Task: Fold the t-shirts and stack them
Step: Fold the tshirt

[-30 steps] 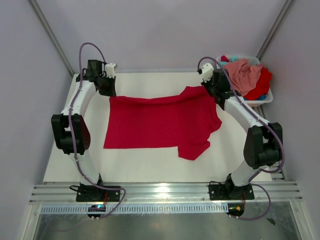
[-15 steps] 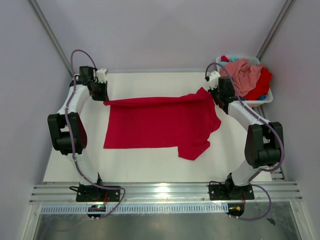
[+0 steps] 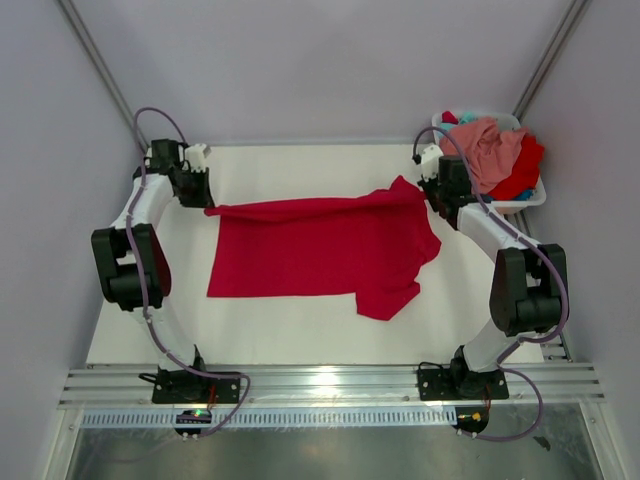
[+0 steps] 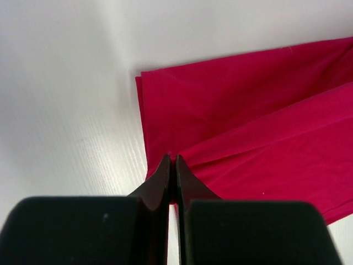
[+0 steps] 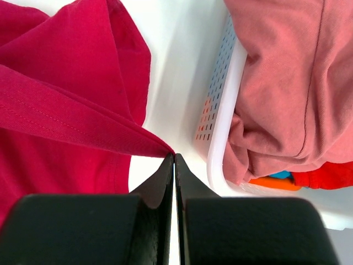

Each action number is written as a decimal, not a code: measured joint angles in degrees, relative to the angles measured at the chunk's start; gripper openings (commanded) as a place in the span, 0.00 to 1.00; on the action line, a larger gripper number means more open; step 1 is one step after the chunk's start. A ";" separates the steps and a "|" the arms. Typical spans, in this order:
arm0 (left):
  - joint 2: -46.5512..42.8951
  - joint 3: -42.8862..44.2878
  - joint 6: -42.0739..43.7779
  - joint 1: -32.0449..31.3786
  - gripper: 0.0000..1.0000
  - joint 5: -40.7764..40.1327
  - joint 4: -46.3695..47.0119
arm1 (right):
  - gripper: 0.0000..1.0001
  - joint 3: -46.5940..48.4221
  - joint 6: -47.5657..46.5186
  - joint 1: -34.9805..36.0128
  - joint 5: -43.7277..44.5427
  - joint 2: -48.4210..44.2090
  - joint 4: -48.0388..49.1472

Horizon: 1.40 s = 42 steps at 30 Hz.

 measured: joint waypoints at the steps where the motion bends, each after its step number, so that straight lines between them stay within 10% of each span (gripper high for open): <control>1: 0.00 0.00 0.26 0.00 0.00 0.39 -0.31 | 0.03 0.00 0.00 -0.09 -0.20 -0.02 -0.11; 9: 0.52 5.29 2.32 0.00 0.13 5.03 -5.88 | 0.03 0.70 -0.04 -0.46 -4.83 -0.98 -5.20; 18: 8.04 18.91 4.33 0.22 0.76 10.69 -14.86 | 0.65 8.44 -1.20 -0.57 -13.70 -1.88 -14.38; 27: 10.19 19.67 4.20 0.33 0.88 11.02 -18.05 | 0.70 9.70 -1.49 -0.59 -16.46 -1.31 -17.16; 42: 22.88 30.25 2.78 -6.75 0.81 6.60 -15.87 | 0.70 24.17 2.12 -0.39 -17.77 18.93 -16.68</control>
